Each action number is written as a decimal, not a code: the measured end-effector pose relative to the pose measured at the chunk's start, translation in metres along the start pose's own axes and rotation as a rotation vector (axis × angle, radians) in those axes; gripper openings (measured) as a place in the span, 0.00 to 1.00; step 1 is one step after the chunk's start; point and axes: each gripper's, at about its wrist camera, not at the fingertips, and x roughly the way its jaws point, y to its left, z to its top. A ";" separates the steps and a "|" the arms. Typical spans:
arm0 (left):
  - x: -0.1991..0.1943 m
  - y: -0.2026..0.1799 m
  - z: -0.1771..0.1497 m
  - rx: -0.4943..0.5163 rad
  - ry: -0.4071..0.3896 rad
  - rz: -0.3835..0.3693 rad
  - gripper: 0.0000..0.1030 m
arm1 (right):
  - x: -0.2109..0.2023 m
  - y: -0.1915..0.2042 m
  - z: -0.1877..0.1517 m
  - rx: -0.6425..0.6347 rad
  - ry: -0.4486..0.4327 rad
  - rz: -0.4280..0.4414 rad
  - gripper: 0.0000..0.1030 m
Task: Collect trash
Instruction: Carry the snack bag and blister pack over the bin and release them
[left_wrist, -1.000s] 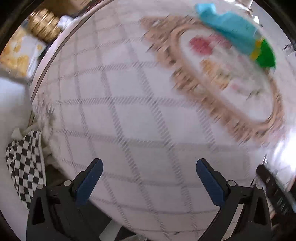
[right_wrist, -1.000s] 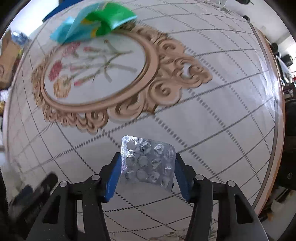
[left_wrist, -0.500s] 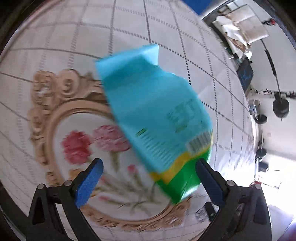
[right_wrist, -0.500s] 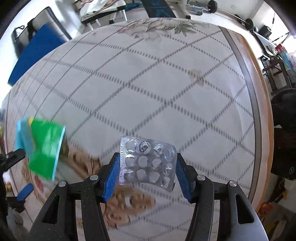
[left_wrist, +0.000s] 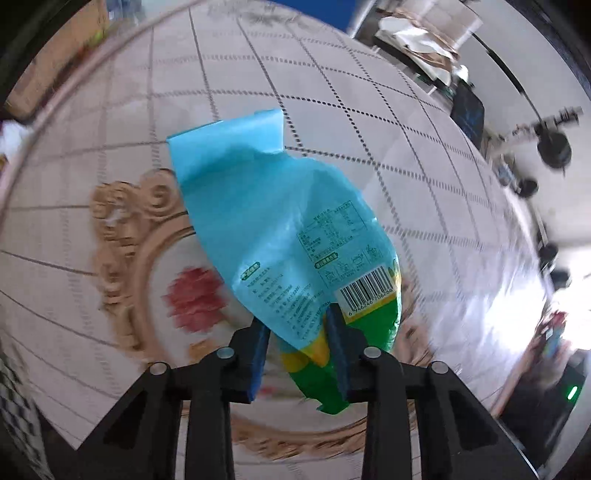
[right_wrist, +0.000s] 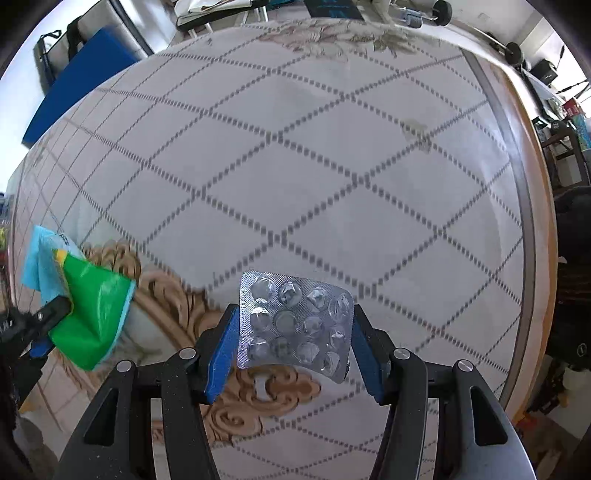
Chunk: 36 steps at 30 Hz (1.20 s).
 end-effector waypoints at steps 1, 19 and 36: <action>-0.007 0.005 -0.007 0.024 -0.012 0.013 0.24 | 0.001 0.000 -0.005 -0.006 0.001 0.003 0.58; -0.087 0.034 -0.091 0.223 -0.186 0.135 0.14 | -0.061 0.022 -0.108 -0.184 -0.093 0.115 0.58; -0.179 0.143 -0.274 0.214 -0.285 0.064 0.13 | -0.124 0.028 -0.315 -0.298 -0.159 0.206 0.58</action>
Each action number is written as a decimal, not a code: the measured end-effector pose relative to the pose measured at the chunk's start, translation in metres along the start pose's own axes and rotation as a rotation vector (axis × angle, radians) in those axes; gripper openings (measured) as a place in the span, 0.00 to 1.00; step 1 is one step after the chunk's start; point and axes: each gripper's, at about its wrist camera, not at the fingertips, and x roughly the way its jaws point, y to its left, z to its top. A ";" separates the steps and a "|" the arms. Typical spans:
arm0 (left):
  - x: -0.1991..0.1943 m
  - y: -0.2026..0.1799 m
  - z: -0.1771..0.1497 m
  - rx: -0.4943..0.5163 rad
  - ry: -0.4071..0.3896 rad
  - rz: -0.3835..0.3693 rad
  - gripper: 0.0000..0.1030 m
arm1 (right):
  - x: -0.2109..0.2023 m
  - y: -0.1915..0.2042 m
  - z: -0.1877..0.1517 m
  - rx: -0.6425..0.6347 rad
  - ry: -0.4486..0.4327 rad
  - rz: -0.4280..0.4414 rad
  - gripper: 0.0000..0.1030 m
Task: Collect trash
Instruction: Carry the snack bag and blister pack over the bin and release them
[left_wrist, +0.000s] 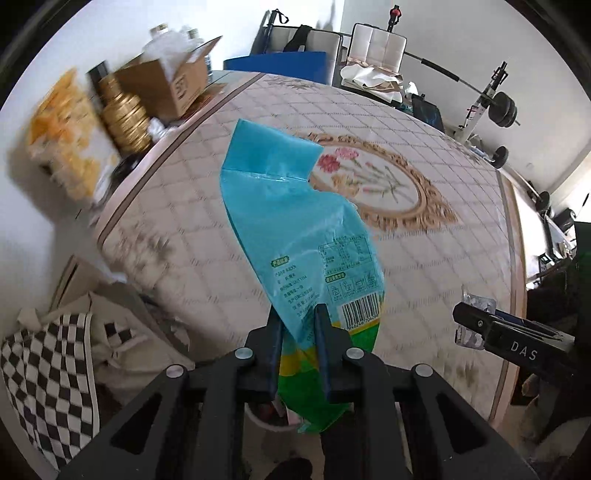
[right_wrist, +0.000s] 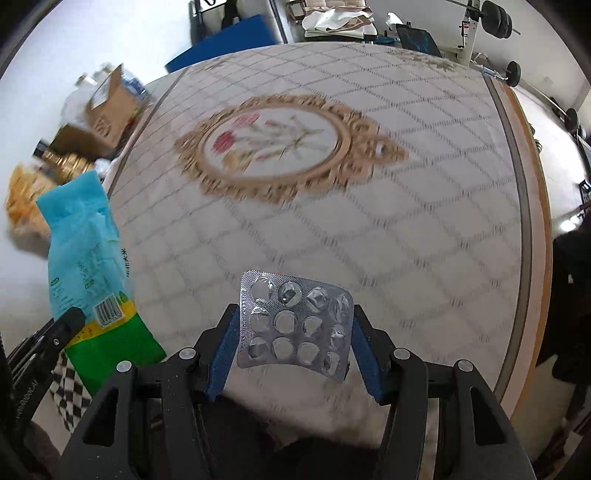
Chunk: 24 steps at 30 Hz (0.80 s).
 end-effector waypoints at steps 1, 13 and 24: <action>-0.006 0.007 -0.014 -0.006 0.002 -0.006 0.13 | -0.003 0.004 -0.016 0.001 0.001 0.003 0.58; 0.031 0.073 -0.174 -0.122 0.227 -0.081 0.13 | 0.044 0.029 -0.208 0.061 0.223 0.048 0.58; 0.276 0.121 -0.270 -0.374 0.496 -0.150 0.13 | 0.247 -0.003 -0.283 0.091 0.406 -0.011 0.58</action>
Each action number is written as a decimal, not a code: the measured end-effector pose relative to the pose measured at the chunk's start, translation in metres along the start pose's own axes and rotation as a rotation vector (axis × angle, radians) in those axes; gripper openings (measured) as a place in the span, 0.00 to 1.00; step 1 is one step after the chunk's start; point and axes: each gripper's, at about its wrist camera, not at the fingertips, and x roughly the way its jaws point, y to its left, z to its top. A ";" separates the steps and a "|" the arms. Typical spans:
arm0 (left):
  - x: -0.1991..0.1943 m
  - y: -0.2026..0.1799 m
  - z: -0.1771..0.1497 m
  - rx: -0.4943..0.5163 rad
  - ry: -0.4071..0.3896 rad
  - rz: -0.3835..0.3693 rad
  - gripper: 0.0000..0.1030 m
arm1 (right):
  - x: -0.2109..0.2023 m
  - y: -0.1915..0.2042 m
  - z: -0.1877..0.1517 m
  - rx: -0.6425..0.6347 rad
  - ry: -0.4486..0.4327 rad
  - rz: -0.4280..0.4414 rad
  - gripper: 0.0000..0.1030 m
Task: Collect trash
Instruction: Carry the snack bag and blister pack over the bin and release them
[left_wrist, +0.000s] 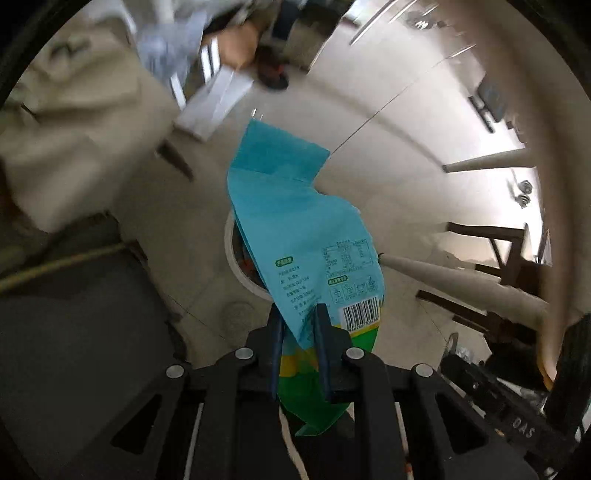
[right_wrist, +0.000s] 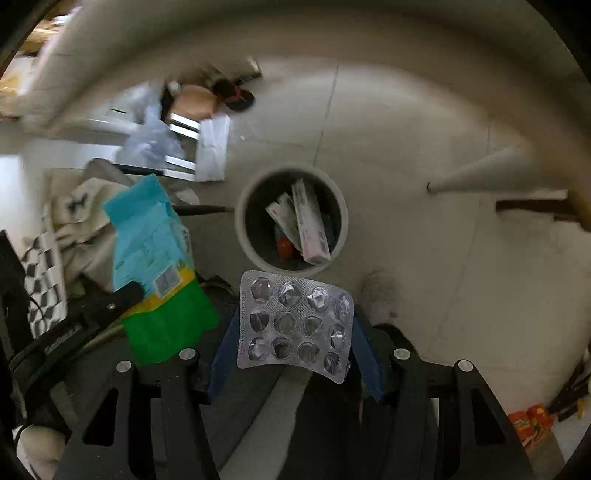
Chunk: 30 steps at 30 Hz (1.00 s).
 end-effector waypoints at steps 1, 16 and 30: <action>0.029 0.006 0.009 -0.010 0.022 0.004 0.13 | 0.020 -0.005 0.008 0.006 0.007 0.002 0.58; 0.199 0.054 0.056 -0.087 0.147 -0.001 0.92 | 0.235 -0.032 0.104 0.048 0.021 0.069 0.70; 0.080 0.047 0.007 0.031 -0.027 0.334 0.93 | 0.165 0.012 0.066 -0.169 -0.022 -0.083 0.98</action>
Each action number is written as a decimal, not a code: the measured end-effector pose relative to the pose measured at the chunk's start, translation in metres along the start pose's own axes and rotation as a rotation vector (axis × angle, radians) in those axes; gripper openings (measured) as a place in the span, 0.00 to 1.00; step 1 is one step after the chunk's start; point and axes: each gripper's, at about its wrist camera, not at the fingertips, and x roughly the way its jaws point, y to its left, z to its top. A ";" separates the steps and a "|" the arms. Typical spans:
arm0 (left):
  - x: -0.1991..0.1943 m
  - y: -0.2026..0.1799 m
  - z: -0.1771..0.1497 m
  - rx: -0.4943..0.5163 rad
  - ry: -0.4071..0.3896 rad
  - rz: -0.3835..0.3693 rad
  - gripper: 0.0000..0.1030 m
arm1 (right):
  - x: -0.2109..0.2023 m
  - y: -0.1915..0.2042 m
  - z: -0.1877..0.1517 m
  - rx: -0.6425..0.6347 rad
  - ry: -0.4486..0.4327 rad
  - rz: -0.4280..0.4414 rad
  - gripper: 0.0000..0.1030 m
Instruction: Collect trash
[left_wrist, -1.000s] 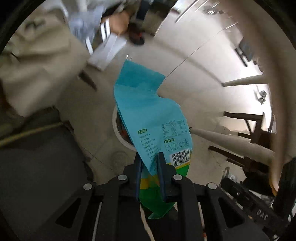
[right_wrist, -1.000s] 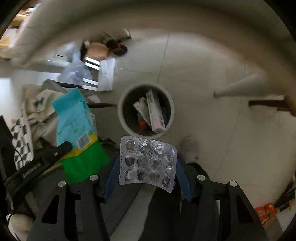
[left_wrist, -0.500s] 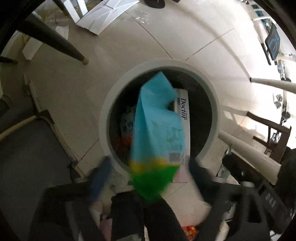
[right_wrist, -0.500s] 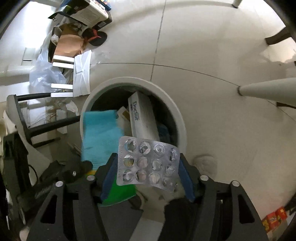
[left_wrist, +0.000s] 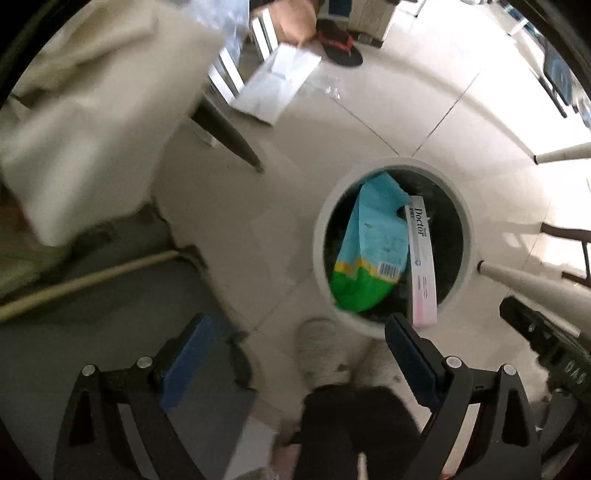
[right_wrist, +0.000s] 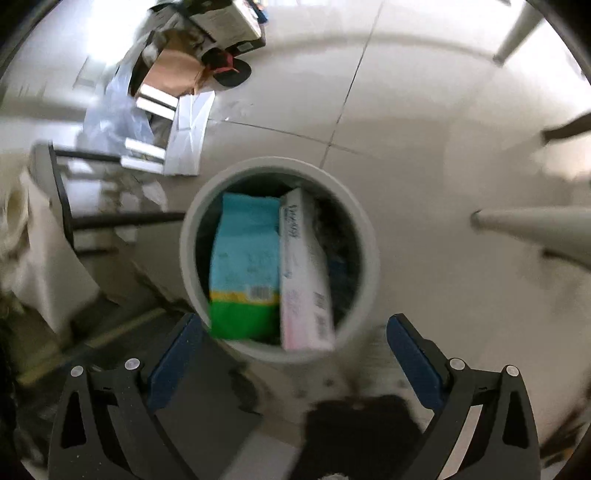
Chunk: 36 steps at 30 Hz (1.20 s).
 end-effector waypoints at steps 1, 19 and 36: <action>-0.010 0.002 -0.002 0.010 -0.008 0.009 0.93 | -0.016 0.003 -0.009 -0.004 0.002 -0.038 0.98; -0.284 -0.045 -0.056 0.323 -0.127 -0.056 0.93 | -0.327 0.009 -0.097 0.085 -0.119 0.000 0.98; -0.481 -0.027 -0.065 0.630 -0.245 -0.320 0.93 | -0.536 0.045 -0.181 0.260 -0.257 0.203 0.98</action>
